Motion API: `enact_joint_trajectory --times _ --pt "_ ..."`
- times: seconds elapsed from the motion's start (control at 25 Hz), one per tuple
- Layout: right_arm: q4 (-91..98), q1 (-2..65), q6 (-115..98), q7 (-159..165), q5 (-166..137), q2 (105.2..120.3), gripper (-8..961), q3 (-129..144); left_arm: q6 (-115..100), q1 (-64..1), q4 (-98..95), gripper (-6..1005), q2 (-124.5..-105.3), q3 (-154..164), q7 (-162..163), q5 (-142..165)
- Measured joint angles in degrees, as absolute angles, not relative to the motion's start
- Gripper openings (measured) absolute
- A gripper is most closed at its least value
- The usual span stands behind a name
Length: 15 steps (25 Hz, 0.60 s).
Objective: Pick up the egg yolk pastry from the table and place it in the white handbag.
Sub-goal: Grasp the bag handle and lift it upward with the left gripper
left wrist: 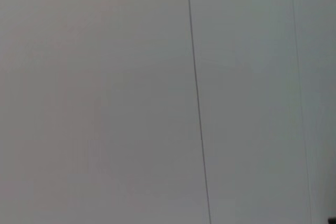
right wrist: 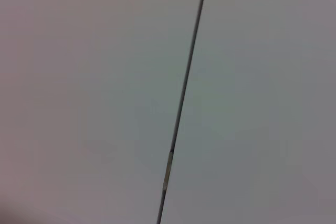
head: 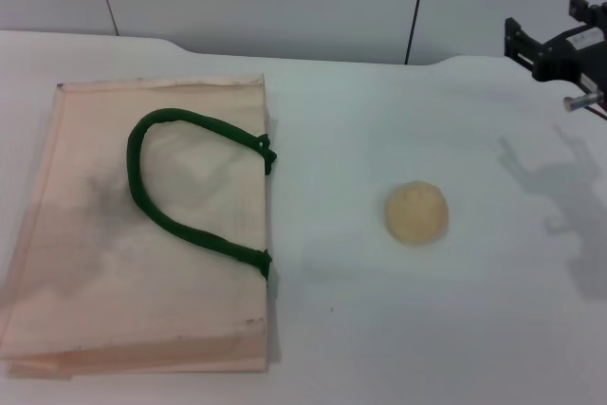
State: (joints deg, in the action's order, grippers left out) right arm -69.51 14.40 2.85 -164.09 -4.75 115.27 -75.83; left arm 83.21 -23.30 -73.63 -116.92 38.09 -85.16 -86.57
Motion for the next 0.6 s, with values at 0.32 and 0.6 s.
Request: enact_joint_trajectory --times 0.32,0.6 --pt "-72.3 13.3 -2.0 -162.8 -4.5 115.32 860 -77.5 83.7 -23.0 -80.7 463 -116.74 38.3 -74.0 -77.1" --pt "-72.4 12.7 -2.2 -162.8 -4.5 115.26 864 -77.7 87.7 -24.7 -84.8 477 -116.28 37.2 -59.9 -65.9"
